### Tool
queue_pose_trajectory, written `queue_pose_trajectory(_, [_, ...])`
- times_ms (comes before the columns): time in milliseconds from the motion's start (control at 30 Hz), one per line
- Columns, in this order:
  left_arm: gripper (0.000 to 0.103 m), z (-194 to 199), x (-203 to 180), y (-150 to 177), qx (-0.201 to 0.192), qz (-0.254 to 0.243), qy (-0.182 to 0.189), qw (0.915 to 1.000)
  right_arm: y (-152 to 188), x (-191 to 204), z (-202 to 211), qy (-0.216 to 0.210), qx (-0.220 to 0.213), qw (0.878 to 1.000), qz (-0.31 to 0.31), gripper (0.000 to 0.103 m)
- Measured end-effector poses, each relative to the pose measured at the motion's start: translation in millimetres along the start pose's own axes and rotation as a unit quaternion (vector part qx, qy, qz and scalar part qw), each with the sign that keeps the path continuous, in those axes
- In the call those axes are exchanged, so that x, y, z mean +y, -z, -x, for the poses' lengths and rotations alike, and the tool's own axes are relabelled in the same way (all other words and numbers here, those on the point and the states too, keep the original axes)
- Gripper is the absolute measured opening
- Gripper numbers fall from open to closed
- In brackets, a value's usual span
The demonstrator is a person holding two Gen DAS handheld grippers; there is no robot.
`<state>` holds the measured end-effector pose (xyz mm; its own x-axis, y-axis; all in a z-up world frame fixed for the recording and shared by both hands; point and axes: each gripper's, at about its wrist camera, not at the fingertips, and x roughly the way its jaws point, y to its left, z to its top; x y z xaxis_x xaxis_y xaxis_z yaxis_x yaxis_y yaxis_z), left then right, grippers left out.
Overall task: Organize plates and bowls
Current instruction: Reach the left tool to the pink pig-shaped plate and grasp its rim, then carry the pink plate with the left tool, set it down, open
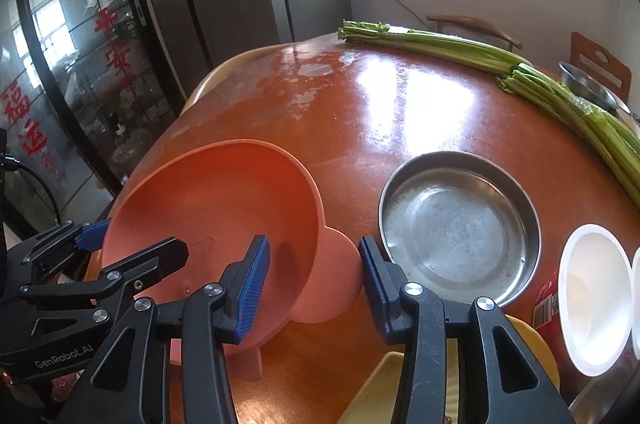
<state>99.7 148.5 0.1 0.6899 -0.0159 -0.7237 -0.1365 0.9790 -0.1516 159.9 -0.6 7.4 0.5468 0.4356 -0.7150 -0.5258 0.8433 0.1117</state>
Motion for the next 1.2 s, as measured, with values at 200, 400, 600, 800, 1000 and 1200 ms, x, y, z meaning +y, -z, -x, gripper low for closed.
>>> queue_pose_trajectory(200, [0.064,-16,7,-13,0.008,-0.023,-0.01,0.9997,-5,2,-13,0.001,0.008,1.0,-0.019,0.048])
queue_pose_trajectory(400, [0.064,-30,11,-17,0.014,-0.035,-0.007,0.9993,2,0,-27,-0.002,0.019,0.999,-0.035,0.048])
queue_pose_trajectory(600, [0.064,-43,15,-15,0.027,-0.035,-0.004,0.999,5,-4,-31,0.001,0.021,0.999,-0.038,0.048])
queue_pose_trajectory(800, [0.064,-54,15,-12,0.038,-0.035,-0.014,0.9986,8,-4,-29,0.005,0.019,0.999,-0.039,0.049])
queue_pose_trajectory(1000, [0.064,-59,10,-8,0.045,-0.049,-0.028,0.9974,10,-6,-30,0.009,0.022,0.999,-0.043,0.049])
queue_pose_trajectory(1200, [0.065,-56,13,-7,0.043,-0.046,-0.031,0.9975,10,-1,-30,0.01,0.023,0.999,-0.033,0.049])
